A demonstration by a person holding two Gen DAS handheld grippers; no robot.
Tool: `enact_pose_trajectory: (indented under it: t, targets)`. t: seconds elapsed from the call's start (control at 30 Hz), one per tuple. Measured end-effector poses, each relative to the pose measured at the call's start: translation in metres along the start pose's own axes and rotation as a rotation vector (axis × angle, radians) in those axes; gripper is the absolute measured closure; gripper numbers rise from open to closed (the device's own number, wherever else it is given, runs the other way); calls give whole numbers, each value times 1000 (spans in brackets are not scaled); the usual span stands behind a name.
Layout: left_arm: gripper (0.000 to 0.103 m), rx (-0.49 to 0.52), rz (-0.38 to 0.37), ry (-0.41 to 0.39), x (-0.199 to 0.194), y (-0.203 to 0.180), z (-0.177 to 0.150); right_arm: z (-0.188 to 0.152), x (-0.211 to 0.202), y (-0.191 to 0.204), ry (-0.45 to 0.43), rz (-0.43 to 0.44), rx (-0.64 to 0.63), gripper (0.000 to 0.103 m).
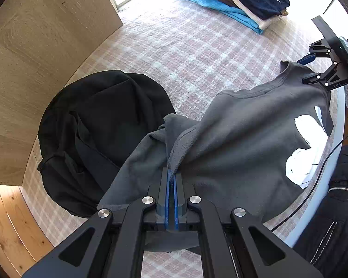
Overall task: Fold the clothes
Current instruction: 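Lift the hoodie high with both tools and shake it out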
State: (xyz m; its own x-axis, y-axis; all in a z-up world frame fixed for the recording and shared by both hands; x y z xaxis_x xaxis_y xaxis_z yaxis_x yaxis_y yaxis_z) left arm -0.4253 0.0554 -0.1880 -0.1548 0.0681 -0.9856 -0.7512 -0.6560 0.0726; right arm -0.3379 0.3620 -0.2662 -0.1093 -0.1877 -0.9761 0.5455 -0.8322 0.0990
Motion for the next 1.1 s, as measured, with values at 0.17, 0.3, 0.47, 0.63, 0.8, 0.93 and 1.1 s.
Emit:
enact_pose_trajectory:
  t: [0.17,0.3,0.47,0.63,0.8,0.93,1.1]
  targets:
    - [101,-3,42,-27,1,2,2,-6,-2,-5,-21,8,78,99]
    - [101,-34,112,-138,-29,-1,-3,-11,-30,2,-125,-41,151,99]
    - [101,-62,212,-305,-99,3,-9,5,-135,24,-391,-196,160,100]
    - [101,-130,329,-509,-205,25,-9,44,-264,34,-623,-275,209,100]
    - [101,-193,497,-653,-320,42,-24,74,-376,74,-798,-425,128,100]
    - [101,-262,628,-763,-411,30,-54,74,-467,119,-955,-524,53,100]
    - [101,-363,777,-902,-524,9,-96,48,-562,179,-1130,-623,-43,100]
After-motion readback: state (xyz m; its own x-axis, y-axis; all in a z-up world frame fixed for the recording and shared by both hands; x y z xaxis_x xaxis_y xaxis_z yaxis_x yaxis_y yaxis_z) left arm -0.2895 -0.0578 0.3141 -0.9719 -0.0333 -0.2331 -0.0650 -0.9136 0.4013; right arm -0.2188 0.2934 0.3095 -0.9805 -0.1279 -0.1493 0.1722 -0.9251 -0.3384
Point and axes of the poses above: each gripper's, at about its wrist camera, not at the fingertips, and x roughly the way its jaws point, y to its left, z to its top, the point moved 3 cm from there along x, roughly the way its jaws point, and after that the axes turned 1 degree about -y, right-handed, at the moved point
